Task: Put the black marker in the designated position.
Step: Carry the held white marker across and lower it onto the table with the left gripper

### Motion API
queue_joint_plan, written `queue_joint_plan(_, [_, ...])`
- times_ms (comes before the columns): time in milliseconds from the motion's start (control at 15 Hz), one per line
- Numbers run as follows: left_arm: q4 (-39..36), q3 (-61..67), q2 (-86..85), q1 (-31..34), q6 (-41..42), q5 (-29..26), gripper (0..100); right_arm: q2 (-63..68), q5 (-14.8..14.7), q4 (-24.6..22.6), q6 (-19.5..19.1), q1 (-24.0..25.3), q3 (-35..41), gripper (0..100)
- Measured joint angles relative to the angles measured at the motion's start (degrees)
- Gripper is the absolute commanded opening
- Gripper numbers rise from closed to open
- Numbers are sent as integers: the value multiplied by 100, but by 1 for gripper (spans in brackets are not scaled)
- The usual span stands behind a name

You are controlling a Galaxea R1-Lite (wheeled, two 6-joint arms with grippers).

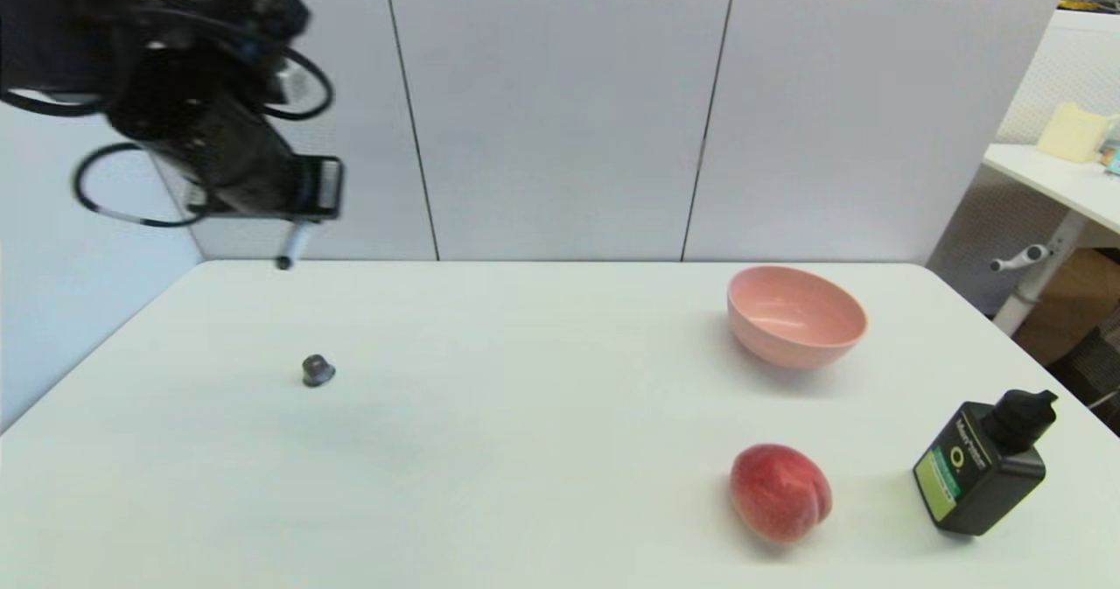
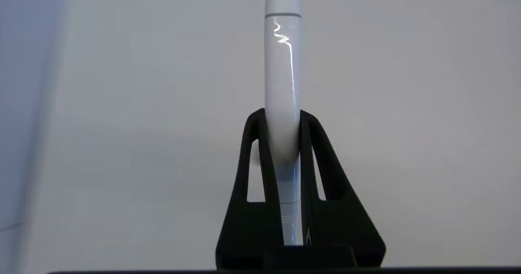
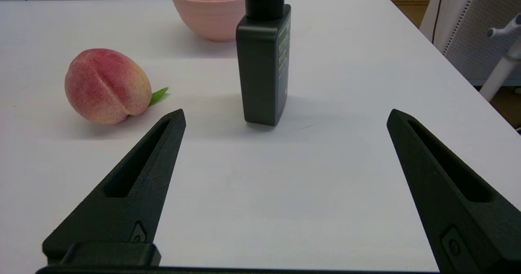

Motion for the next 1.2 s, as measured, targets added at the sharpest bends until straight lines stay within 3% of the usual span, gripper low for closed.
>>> queue_joint_plan(133, [-76,-7,-135,1278,1542,-852,0,0,0,2,-2,0,0,100])
queue_joint_plan(333, [-72,67,238,2549,4587,-2918,0,0,0,0,0,0,0,100])
queue_joint_plan(533, [52,124,1130,3039,7736,-4564,0,0,2,2,2,0,0,100])
queue_joint_plan(667, [38,54,1790,2921,9415,-5179,0,0,0,2,0,0,0,100])
queue_joint_plan(800, [-80,-13,2219,2604,10239,-5272,0,0,-2,2,0,2,0,100])
queue_joint_plan(1000, [-833,-66,2494,2306,10175,-5261,0,0,0,0,0,0,0,100])
queue_joint_plan(1200, [-959,-74,2542,2053,10169,-5118,0,0,0,0,0,0,0,100])
